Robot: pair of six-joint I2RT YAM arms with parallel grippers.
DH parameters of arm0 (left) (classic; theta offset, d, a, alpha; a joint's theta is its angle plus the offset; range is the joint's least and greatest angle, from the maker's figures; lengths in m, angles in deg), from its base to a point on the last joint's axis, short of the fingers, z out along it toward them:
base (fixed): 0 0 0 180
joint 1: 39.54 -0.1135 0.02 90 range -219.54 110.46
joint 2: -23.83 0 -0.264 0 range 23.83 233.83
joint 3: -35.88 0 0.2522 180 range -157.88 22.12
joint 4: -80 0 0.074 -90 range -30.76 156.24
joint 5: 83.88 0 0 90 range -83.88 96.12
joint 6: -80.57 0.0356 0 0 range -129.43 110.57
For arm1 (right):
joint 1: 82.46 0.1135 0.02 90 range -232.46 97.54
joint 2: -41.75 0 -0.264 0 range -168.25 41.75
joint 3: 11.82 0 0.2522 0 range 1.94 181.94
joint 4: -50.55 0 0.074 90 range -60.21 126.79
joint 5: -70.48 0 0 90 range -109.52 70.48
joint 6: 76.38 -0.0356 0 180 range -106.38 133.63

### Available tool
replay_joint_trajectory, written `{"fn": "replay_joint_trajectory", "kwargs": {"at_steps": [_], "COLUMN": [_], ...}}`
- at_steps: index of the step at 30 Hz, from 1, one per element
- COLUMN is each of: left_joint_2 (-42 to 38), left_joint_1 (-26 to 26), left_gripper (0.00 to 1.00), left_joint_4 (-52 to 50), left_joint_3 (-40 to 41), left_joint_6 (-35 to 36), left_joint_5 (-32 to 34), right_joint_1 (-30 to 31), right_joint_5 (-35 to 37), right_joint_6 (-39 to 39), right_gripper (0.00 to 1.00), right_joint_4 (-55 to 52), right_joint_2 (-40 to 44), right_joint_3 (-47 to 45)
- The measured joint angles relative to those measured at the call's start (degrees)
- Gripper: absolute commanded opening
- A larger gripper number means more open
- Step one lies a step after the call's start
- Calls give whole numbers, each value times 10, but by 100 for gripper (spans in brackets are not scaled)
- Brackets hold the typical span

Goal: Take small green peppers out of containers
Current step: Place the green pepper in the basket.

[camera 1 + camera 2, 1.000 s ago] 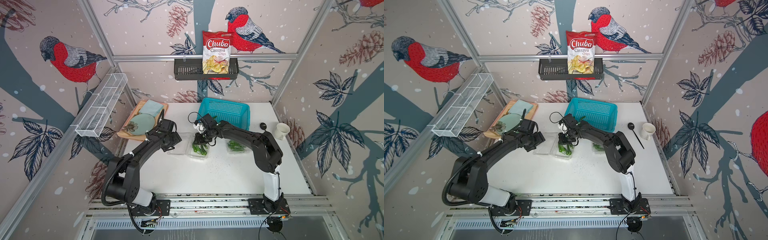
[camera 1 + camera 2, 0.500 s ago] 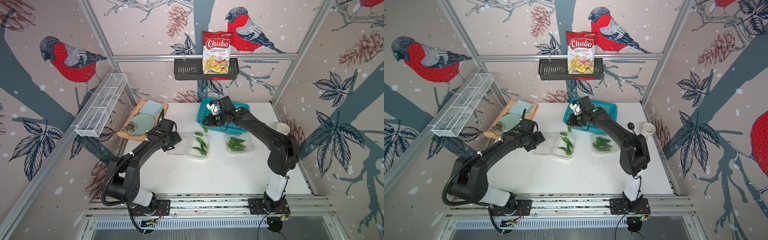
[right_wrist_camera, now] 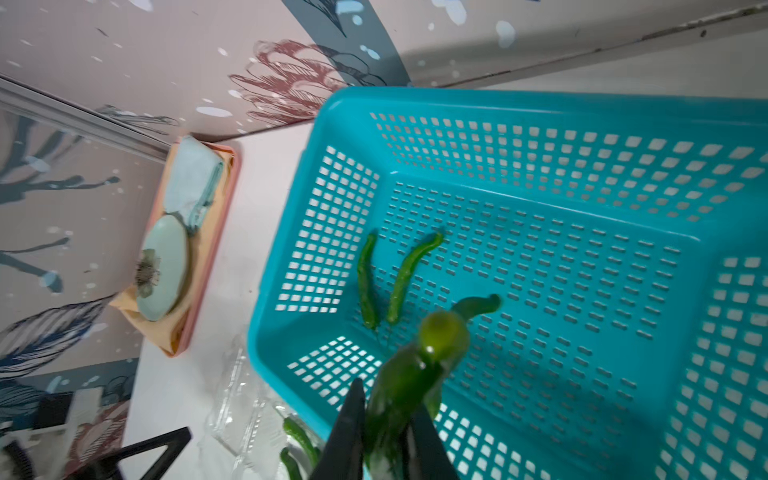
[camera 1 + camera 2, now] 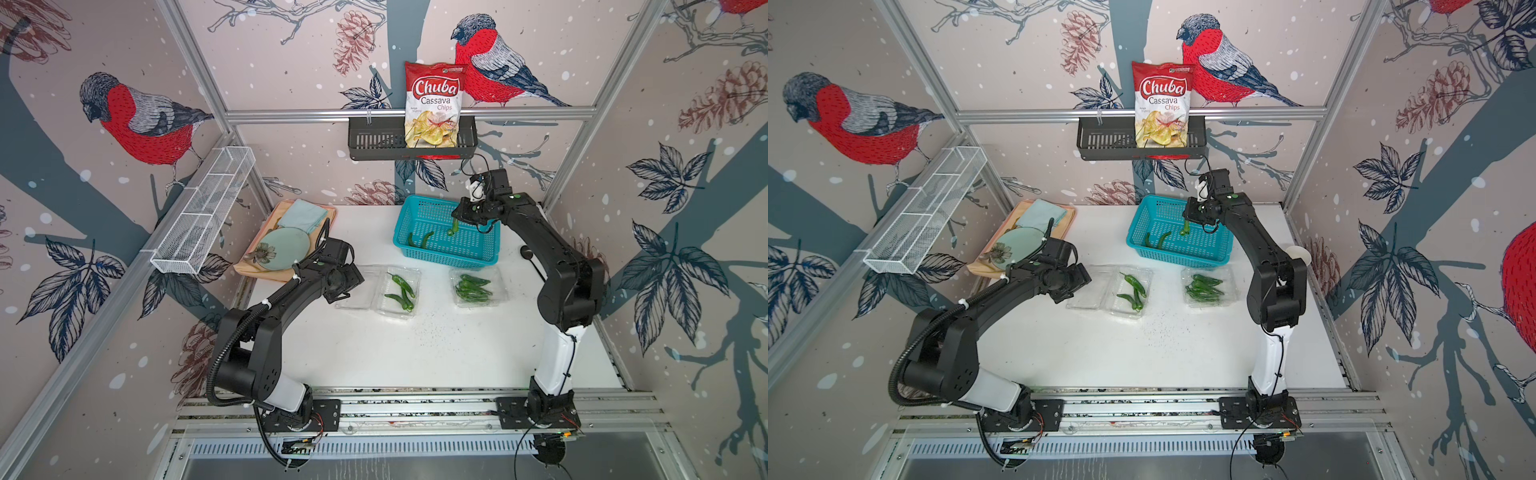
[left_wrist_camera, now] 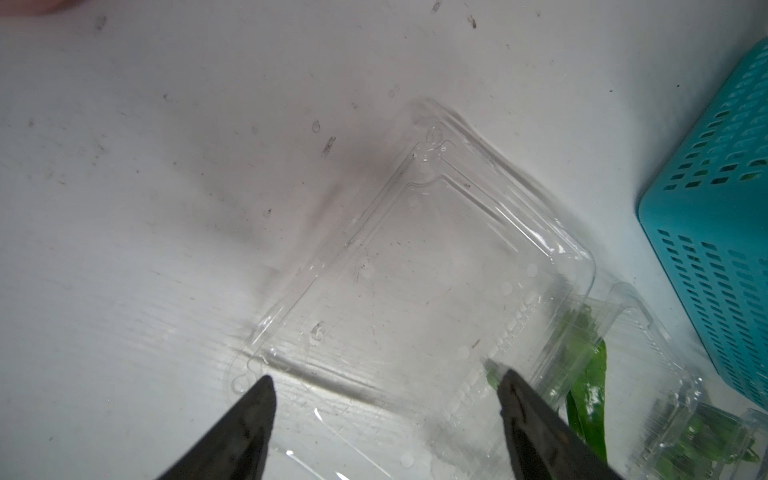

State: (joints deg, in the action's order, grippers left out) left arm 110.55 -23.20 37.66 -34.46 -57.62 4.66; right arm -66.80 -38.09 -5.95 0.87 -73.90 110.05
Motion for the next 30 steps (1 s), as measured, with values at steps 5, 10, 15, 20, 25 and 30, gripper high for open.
{"fn": "replay_joint_trajectory", "kwargs": {"at_steps": [5, 10, 15, 20, 25, 30], "left_joint_2": [0, 0, 0, -4, -9, -9], "left_joint_1": [0, 0, 0, 0, 0, 0], "left_gripper": [82, 82, 82, 82, 82, 82], "left_joint_4": [0, -1, 0, -2, -2, -3], "left_joint_3": [0, -1, -16, -12, -10, -9], "left_joint_6": [0, 0, 0, -5, -10, -10], "left_joint_5": [0, 0, 1, 1, 1, 1], "right_joint_1": [-3, 4, 43, 57, 46, 9], "right_joint_5": [62, 107, 138, 152, 158, 157], "right_joint_6": [2, 1, 0, -20, -55, -77], "right_gripper": [19, 18, 18, 18, 18, 18], "right_joint_4": [17, 35, 62, 123, 202, 288], "right_joint_2": [-7, -13, 24, 89, 155, 179], "right_joint_3": [-19, -5, -40, -144, -273, -344]}}
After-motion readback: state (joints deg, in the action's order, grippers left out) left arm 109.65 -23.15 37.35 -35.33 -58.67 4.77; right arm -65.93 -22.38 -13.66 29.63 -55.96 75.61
